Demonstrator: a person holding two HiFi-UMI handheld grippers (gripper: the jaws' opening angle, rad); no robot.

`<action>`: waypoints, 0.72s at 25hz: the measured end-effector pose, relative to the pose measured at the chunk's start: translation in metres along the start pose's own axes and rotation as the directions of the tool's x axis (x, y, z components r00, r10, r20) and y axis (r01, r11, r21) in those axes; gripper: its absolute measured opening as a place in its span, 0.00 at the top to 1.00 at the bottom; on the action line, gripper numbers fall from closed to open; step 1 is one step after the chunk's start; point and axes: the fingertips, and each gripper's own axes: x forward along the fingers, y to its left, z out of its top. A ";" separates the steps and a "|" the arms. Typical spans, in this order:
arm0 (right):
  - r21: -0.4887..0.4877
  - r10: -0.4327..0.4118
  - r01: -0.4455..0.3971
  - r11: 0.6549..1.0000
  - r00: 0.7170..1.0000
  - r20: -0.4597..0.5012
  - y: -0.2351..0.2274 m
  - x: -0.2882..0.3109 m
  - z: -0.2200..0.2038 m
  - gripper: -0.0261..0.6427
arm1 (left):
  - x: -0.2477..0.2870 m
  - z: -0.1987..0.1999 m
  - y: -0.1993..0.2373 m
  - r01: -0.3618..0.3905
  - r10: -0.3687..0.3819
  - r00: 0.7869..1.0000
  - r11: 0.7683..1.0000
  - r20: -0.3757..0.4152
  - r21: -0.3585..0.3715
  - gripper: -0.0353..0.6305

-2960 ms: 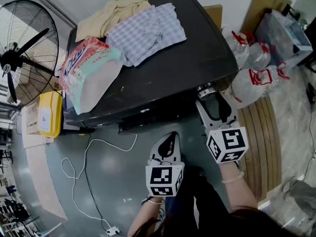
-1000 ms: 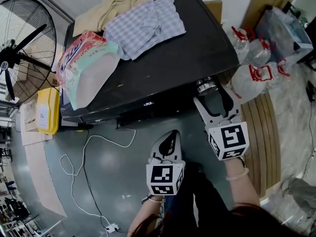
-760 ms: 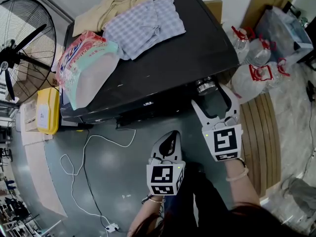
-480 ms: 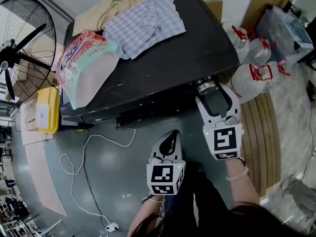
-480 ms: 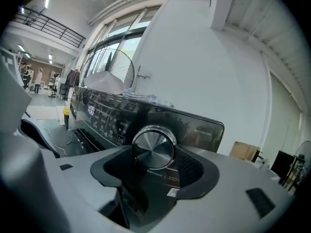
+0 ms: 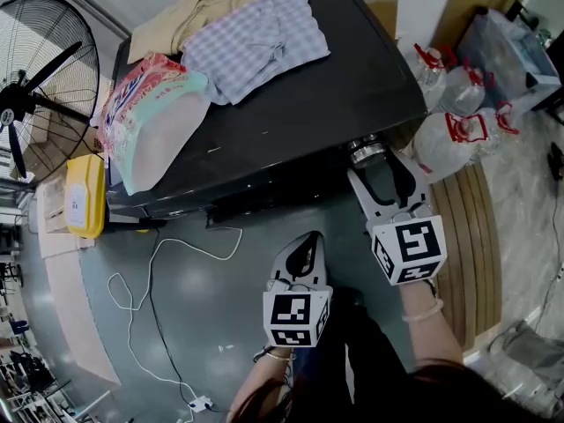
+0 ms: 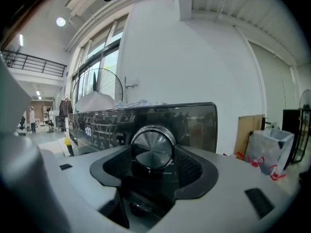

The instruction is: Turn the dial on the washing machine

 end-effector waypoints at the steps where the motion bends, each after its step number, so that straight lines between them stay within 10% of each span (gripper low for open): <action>1: 0.031 0.005 -0.005 0.999 1.000 0.004 0.000 0.000 0.000 0.52 | 0.000 0.000 0.000 0.000 0.000 1.000 1.000 -0.001 0.000 0.92; 18: 0.178 0.040 -0.040 0.983 0.999 0.001 -0.001 -0.008 -0.008 0.52 | -0.007 0.016 -0.010 -0.018 0.018 1.000 0.999 0.004 0.033 0.92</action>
